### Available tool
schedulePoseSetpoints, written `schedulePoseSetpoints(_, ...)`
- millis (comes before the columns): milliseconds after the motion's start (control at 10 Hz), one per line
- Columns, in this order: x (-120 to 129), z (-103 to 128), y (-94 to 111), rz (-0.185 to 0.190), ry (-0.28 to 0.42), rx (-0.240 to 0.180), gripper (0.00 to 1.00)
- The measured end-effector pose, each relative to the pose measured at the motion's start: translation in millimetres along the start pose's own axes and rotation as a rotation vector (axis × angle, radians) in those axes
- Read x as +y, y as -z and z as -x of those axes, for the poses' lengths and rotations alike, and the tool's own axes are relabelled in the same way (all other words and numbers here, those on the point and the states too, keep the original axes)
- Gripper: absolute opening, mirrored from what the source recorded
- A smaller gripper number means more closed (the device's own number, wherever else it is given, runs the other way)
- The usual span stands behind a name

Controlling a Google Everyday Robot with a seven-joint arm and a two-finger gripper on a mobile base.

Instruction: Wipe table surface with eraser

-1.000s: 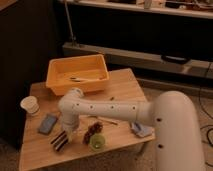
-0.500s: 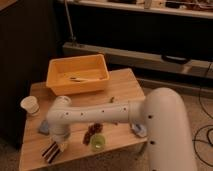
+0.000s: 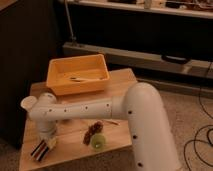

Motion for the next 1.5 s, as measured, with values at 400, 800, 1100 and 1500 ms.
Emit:
schedulePoseSetpoints(400, 3, 57, 33, 0.06, -0.076, -0.012, 0.0)
schedulePoseSetpoints(800, -48, 80, 35, 0.057, -0.182, -0.01, 0.0)
schedulePoseSetpoints(1100, -89, 90, 33, 0.062, -0.246, 0.008, 0.0)
schedulePoseSetpoints(1500, -87, 45, 14, 0.032, -0.172, 0.024, 0.0)
